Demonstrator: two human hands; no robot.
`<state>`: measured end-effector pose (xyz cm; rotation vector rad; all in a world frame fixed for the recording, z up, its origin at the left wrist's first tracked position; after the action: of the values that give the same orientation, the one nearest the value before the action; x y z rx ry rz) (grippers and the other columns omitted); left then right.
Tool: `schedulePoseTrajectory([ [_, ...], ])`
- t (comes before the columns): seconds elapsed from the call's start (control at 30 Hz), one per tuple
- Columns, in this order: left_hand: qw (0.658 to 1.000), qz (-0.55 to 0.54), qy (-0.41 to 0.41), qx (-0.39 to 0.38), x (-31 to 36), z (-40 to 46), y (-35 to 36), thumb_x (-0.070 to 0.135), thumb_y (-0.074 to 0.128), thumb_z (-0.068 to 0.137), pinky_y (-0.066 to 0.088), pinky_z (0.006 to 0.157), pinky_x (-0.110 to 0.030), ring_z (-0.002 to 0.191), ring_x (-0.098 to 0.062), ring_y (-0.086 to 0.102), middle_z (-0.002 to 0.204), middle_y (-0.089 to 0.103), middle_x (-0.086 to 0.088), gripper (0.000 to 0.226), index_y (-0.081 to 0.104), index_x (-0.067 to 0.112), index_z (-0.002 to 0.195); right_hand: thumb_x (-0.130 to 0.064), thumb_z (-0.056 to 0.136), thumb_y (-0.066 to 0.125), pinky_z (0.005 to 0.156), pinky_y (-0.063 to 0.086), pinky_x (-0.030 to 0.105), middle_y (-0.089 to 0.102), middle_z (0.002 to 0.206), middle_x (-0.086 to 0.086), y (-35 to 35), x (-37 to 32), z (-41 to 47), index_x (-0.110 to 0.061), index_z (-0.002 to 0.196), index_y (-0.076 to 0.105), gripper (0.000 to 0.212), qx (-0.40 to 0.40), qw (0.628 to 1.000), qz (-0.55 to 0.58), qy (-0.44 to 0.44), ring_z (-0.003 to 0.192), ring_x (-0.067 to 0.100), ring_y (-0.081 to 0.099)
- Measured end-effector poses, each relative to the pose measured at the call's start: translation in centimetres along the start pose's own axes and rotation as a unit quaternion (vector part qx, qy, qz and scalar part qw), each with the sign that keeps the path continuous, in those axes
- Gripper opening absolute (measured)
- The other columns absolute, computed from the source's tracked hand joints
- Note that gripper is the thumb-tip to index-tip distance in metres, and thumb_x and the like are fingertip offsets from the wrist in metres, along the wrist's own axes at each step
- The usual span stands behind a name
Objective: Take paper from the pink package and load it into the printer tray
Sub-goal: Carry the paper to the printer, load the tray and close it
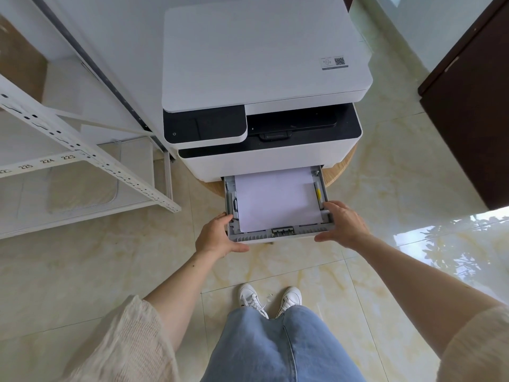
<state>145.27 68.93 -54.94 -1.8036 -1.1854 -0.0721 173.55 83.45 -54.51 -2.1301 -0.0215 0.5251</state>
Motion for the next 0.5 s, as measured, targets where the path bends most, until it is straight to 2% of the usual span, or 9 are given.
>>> schedulePoseTrajectory([
  [0.27, 0.999, -0.009, -0.002, 0.052, 0.8, 1.6, -2.1, 0.047, 0.092, 0.046, 0.052, 0.092, -0.037, 0.12, -0.022, 0.058, 0.142, 0.055, 0.004, 0.108, 0.045, 0.031, 0.142, -0.052, 0.058, 0.085, 0.101, 0.044, 0.044, 0.044, 0.148, -0.004, -1.7, -1.0, 1.9, -0.023, 0.14, 0.044, 0.097, 0.029, 0.999, 0.013, -0.006, 0.121, 0.024, 0.054],
  [0.4, 0.996, -0.023, 0.014, 0.09, 1.1, 2.7, -2.8, 0.048, 0.091, 0.048, 0.051, 0.095, -0.04, 0.12, -0.024, 0.058, 0.139, 0.057, 0.001, 0.108, 0.045, 0.026, 0.142, -0.054, 0.059, 0.084, 0.098, 0.042, 0.041, 0.053, 0.139, -0.002, -2.9, -1.4, 3.1, -0.024, 0.137, 0.046, 0.092, 0.065, 0.998, -0.001, -0.008, 0.116, 0.026, 0.056],
  [0.5, 0.987, -0.033, 0.041, 0.154, 1.7, 3.2, -3.6, 0.049, 0.091, 0.047, 0.047, 0.1, -0.037, 0.12, -0.026, 0.057, 0.132, 0.062, -0.008, 0.104, 0.051, 0.014, 0.137, -0.06, 0.056, 0.082, 0.1, 0.035, 0.041, 0.059, 0.13, 0.003, -4.3, -1.6, 3.6, -0.023, 0.131, 0.048, 0.089, 0.129, 0.991, -0.027, 0.001, 0.114, 0.027, 0.055],
])
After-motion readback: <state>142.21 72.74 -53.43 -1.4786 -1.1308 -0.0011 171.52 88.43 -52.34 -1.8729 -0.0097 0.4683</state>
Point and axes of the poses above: each hand's wrist, its own z-axis towards the middle knuckle, its own y-axis out of the palm, x = y × z, the point moved 8 cm from there along z, towards the middle knuckle
